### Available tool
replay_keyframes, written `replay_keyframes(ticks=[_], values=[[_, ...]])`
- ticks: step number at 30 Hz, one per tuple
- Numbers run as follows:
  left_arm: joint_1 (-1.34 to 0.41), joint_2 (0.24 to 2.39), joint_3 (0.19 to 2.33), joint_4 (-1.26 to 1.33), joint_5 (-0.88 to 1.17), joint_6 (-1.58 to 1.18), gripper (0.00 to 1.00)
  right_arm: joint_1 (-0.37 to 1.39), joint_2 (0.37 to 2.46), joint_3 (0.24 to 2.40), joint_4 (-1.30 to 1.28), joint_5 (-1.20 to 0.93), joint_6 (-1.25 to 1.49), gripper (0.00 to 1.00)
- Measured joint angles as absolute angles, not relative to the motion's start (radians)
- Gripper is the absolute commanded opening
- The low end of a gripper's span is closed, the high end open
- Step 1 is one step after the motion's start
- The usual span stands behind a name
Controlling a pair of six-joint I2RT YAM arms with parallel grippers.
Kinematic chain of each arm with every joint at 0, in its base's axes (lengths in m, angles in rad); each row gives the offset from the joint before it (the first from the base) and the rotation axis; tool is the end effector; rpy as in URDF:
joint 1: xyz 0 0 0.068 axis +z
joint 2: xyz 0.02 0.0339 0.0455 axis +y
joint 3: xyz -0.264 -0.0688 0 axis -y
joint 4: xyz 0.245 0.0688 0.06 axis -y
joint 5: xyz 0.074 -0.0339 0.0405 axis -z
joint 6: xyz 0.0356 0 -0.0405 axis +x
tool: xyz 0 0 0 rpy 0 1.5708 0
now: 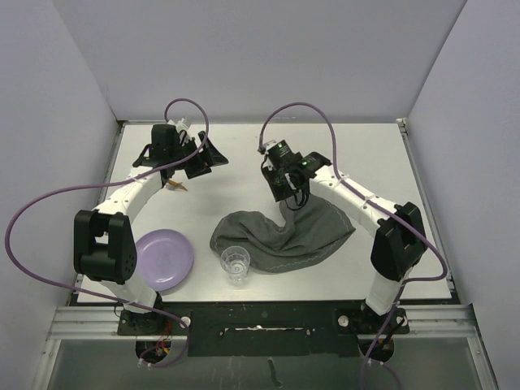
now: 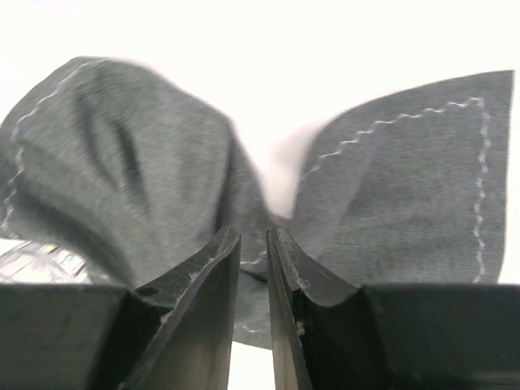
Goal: Set the dinner table for one person
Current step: Flatten out the napkin at the center of the board.
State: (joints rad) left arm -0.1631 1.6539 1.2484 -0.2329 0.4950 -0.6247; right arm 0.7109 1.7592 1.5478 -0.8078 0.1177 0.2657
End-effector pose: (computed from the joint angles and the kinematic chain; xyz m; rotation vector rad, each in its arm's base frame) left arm 0.3676 -0.0776 0.2723 -0.2392 2.2839 -0.9715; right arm 0.2898 0.2441 0.2869 -0.5303 2.5386 0.2093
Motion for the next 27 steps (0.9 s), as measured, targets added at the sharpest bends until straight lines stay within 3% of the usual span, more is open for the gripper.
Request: replay_keyframes(ticks=[5,11,19,25,27], values=[[-0.163,1.654,1.248,-0.235,0.495,-0.620,0.78,0.593,1.828,1.594,-0.810,0.099,0.257,0.17],[-0.163,1.654,1.248,-0.236,0.495,-0.616,0.78,0.585,1.961,1.665,-0.809,0.061,0.245,0.18],[-0.163,1.654,1.248,-0.236,0.498,-0.613,0.78,0.597,1.990,1.650,-0.820,0.034,0.243,0.42],[-0.163,1.654,1.248,-0.236,0.500,-0.613,0.78,0.611,1.987,1.575,-0.829,0.054,0.243,0.42],[-0.163,1.654,1.248,-0.236,0.500,-0.613,0.78,0.620,1.985,1.551,-0.835,0.069,0.243,0.38]])
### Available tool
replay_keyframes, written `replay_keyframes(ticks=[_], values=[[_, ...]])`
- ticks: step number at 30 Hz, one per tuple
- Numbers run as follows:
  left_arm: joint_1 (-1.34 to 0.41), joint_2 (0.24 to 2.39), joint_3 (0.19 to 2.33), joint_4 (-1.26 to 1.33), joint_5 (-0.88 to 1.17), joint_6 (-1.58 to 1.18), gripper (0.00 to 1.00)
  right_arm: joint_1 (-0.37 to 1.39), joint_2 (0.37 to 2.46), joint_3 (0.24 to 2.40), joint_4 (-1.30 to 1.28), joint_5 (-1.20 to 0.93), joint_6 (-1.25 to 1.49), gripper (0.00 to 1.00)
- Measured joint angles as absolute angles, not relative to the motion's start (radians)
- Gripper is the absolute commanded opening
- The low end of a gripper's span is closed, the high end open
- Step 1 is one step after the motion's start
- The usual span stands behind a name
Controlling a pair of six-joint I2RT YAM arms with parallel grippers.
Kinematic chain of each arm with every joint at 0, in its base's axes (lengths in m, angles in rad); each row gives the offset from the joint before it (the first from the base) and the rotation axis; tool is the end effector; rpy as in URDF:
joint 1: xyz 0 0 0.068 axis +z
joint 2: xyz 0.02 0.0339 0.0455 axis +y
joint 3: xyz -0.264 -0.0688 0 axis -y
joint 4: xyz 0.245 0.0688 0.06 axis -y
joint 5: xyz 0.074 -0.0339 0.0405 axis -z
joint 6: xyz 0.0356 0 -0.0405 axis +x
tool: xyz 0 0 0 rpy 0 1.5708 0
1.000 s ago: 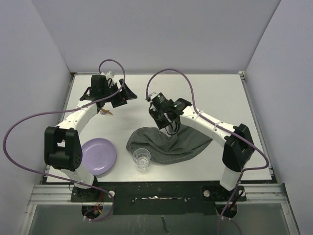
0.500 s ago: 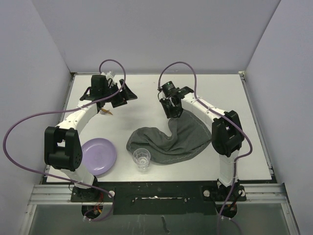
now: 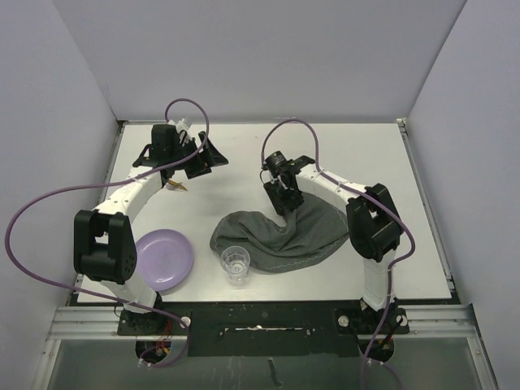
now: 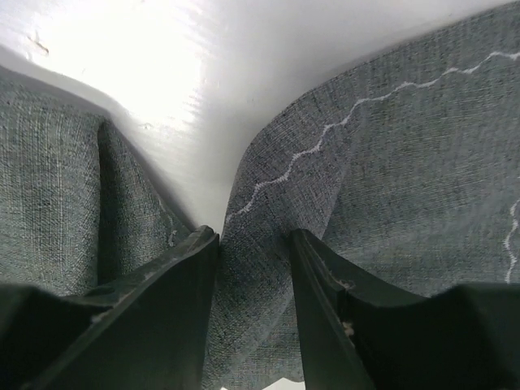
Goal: Set the dinner table for one person
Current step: Flatten out the napkin at the center of the board.
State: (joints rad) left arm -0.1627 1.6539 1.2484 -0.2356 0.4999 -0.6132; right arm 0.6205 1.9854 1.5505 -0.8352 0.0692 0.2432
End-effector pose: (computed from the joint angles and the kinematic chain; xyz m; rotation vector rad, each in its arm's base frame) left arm 0.3673 -0.0776 0.2721 -0.2245 2.2858 -0.9706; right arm 0.3320 0.2342 0.2017 -0.5177 2.7909 0.0907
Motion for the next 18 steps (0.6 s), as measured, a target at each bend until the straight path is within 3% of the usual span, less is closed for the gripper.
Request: replay_keyframes(ticks=[1,4,5,13,18], values=[[-0.163,1.654,1.248,-0.236,0.500,-0.613,0.78,0.628,1.985,1.541,-0.840,0.076,0.243,0.33],[-0.163,1.654,1.248,-0.236,0.502,-0.614,0.78,0.654,1.981,1.523,-0.846,0.096,0.246,0.04],[-0.163,1.654,1.248,-0.236,0.503,-0.614,0.78,0.659,1.980,1.521,-0.850,0.102,0.249,0.00],[-0.163,1.654,1.248,-0.236,0.503,-0.614,0.78,0.664,1.971,1.529,-0.865,0.176,0.279,0.00],[-0.163,1.654,1.248,-0.236,0.504,-0.613,0.78,0.613,1.978,1.662,-0.890,0.190,0.276,0.00]])
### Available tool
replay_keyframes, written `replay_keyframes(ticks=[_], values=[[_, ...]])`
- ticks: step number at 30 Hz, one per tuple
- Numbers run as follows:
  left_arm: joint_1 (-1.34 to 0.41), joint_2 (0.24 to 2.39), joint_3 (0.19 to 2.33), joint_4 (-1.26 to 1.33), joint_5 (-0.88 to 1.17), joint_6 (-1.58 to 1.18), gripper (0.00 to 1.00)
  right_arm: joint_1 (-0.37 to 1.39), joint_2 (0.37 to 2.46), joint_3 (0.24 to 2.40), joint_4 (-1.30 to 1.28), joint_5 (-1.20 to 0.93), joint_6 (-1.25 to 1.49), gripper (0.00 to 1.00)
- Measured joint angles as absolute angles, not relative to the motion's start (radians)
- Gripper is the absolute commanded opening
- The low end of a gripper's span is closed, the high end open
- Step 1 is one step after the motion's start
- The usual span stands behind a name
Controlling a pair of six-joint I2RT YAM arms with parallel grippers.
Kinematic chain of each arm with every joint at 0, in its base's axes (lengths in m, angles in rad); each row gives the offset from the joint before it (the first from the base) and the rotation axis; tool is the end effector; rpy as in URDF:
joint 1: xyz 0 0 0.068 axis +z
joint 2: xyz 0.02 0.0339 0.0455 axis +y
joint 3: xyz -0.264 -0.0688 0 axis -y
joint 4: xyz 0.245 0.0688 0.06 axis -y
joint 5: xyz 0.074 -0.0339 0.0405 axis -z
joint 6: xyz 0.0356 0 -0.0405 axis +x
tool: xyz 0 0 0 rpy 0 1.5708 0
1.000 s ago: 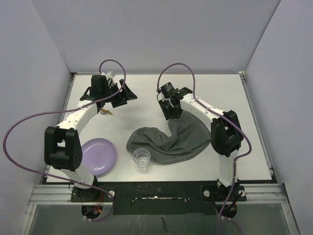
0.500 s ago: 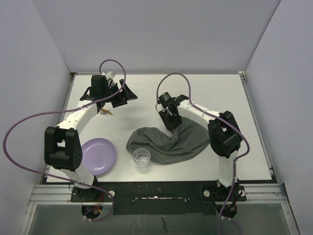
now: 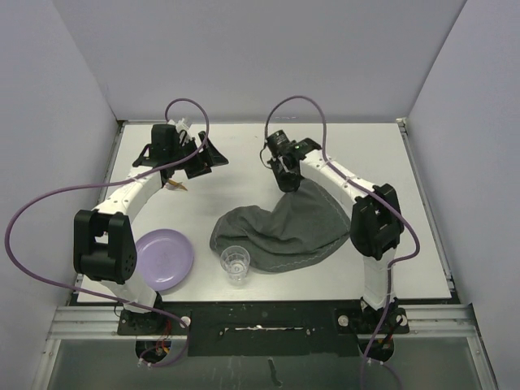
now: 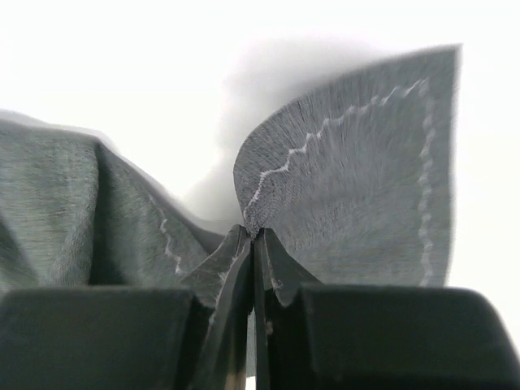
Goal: Set the dinner table for one person
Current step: Flatten out the napkin at the center of the board.
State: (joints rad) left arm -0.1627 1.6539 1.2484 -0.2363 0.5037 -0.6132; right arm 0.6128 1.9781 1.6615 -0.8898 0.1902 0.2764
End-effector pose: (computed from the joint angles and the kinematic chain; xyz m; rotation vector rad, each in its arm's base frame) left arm 0.3672 -0.0777 0.2721 -0.2226 2.2868 -0.9747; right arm 0.3433 0.2331 0.2348 -0.4101 2.7017 -0.0188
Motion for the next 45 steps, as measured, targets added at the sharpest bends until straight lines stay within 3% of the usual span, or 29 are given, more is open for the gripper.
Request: replay_keyframes(ticks=[7,11,17,20,26,28,31,32,38,45], values=[[-0.162,1.654,1.248,-0.246,0.503,-0.607,0.78,0.548,2.027,2.060,-0.891,0.202,0.259,0.00],[-0.162,1.654,1.248,-0.248,0.503,-0.606,0.78,0.526,2.000,2.064,-0.853,0.193,0.268,0.00],[-0.162,1.654,1.248,-0.250,0.503,-0.604,0.78,0.523,1.750,1.655,-0.777,0.203,0.310,0.00],[-0.162,1.654,1.248,-0.250,0.505,-0.602,0.78,0.525,1.534,1.398,-0.747,0.233,0.356,0.00],[-0.165,1.654,1.248,-0.242,0.507,-0.608,0.78,0.524,1.177,1.079,-0.747,0.319,0.486,0.01],[-0.169,1.654,1.248,-0.240,0.507,-0.610,0.77,0.525,1.108,1.010,-0.759,0.328,0.530,0.16],[-0.177,1.654,1.248,-0.238,0.507,-0.615,0.77,0.530,1.061,0.926,-0.781,0.319,0.599,0.60],[-0.180,1.654,1.248,-0.236,0.507,-0.616,0.77,0.538,1.058,0.904,-0.783,0.312,0.622,0.68],[-0.187,1.654,1.248,-0.236,0.507,-0.616,0.78,0.691,1.016,0.813,-0.796,0.316,0.718,0.70],[-0.187,1.654,1.247,-0.236,0.506,-0.615,0.78,0.784,1.018,0.889,-0.793,0.393,0.731,0.67]])
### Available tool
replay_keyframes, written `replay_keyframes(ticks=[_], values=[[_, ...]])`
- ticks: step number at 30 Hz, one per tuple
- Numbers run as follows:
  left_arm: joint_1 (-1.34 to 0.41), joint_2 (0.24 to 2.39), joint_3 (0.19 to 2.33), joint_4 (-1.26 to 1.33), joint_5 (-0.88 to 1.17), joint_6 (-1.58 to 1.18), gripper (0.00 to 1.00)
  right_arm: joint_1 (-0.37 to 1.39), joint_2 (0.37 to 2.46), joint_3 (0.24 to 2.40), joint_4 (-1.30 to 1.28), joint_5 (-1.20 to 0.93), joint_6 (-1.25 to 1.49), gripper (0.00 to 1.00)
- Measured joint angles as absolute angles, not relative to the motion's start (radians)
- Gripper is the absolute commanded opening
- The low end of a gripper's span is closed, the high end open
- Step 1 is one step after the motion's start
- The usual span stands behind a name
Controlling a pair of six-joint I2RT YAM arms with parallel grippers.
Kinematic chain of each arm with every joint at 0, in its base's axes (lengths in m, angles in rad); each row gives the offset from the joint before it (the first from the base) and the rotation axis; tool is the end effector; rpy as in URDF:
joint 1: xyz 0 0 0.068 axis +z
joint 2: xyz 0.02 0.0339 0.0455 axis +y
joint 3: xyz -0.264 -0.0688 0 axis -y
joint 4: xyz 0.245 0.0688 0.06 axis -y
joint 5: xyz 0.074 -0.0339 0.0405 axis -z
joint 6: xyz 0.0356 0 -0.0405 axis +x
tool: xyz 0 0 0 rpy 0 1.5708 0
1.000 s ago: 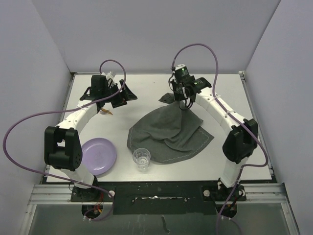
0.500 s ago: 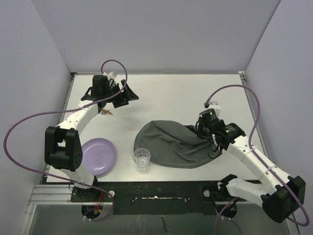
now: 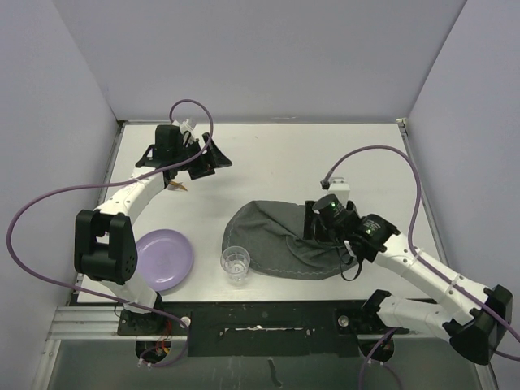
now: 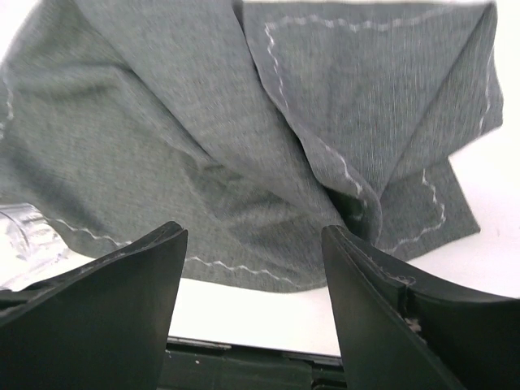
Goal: Set the dinner table for one person
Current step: Flatten out the napkin at the center of the board.
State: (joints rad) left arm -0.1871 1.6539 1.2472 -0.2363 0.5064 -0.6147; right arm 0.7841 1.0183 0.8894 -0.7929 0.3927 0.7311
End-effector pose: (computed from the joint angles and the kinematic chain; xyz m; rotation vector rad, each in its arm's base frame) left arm 0.3650 -0.0867 0.2717 -0.1958 2.2960 -0.9906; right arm 0.1489 0.1293 0.2811 0.0971 2.4064 0.2082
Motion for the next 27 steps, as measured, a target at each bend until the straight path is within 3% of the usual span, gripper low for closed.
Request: replay_keyframes(ticks=[6,16,27], values=[[-0.187,1.654,1.247,-0.243,0.506,-0.608,0.77,0.789,1.191,1.067,-0.717,0.393,0.587,0.59],[-0.187,1.654,1.247,-0.269,0.502,-0.587,0.77,0.693,1.636,1.384,-0.690,0.141,0.310,0.49],[-0.187,1.654,1.246,-0.273,0.501,-0.583,0.77,0.483,1.704,1.410,-0.772,0.007,0.242,0.52]])
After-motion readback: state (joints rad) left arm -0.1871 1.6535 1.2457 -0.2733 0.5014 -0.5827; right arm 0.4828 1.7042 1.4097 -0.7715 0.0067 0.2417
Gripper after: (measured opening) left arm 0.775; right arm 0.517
